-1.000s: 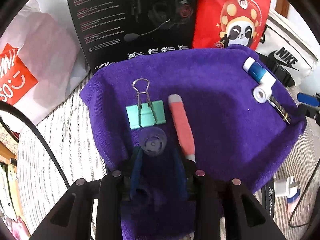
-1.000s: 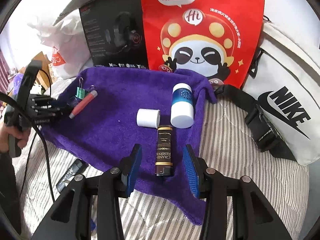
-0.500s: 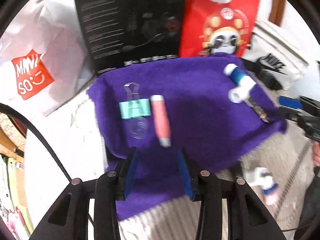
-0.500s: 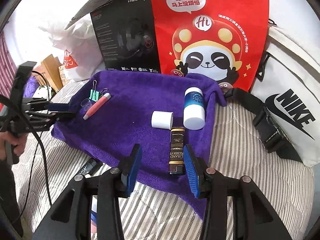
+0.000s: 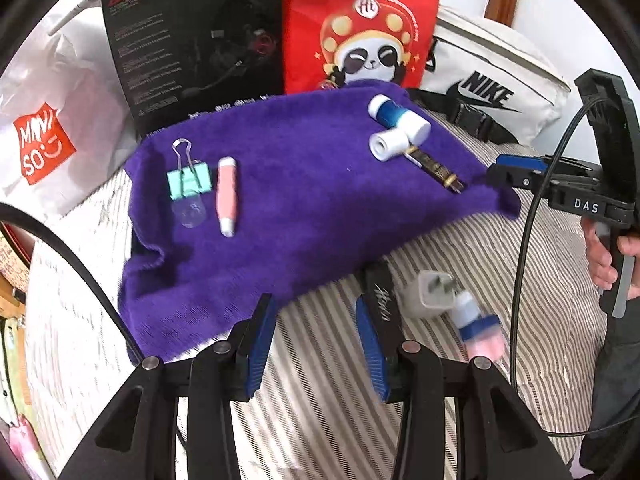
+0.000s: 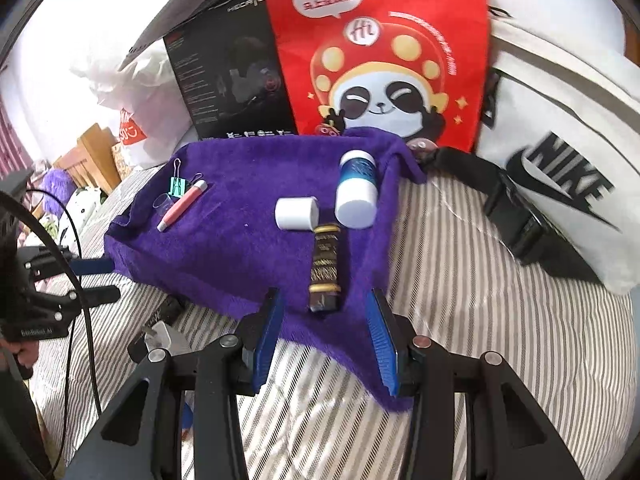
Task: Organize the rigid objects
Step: 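Release the disc beside the clip with the left tool while the right tool withdraws, then grasp the black Horizon case with the left tool while the right tool moves to the white plug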
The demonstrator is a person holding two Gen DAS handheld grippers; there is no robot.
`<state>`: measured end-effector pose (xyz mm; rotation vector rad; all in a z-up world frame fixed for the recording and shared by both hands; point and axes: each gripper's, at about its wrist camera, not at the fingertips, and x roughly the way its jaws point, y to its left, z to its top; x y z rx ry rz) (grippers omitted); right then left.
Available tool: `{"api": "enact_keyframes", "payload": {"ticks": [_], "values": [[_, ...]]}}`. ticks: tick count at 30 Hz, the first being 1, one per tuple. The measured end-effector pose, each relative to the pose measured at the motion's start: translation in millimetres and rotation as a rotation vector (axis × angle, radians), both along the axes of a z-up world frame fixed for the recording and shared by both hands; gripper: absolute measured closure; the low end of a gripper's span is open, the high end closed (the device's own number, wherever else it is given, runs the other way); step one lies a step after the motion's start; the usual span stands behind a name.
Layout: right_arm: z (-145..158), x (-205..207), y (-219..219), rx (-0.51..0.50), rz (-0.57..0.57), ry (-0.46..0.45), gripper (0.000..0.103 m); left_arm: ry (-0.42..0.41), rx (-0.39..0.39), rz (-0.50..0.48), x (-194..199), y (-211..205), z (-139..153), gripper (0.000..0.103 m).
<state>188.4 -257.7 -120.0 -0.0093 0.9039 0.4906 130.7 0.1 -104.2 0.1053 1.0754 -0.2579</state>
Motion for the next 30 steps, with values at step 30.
{"api": "enact_keyframes", "payload": {"ticks": [30], "values": [[-15,-25,-25,0.003,-0.044,-0.041,0.059,0.012,0.078,-0.021,1,-44,-37,0.061]]}}
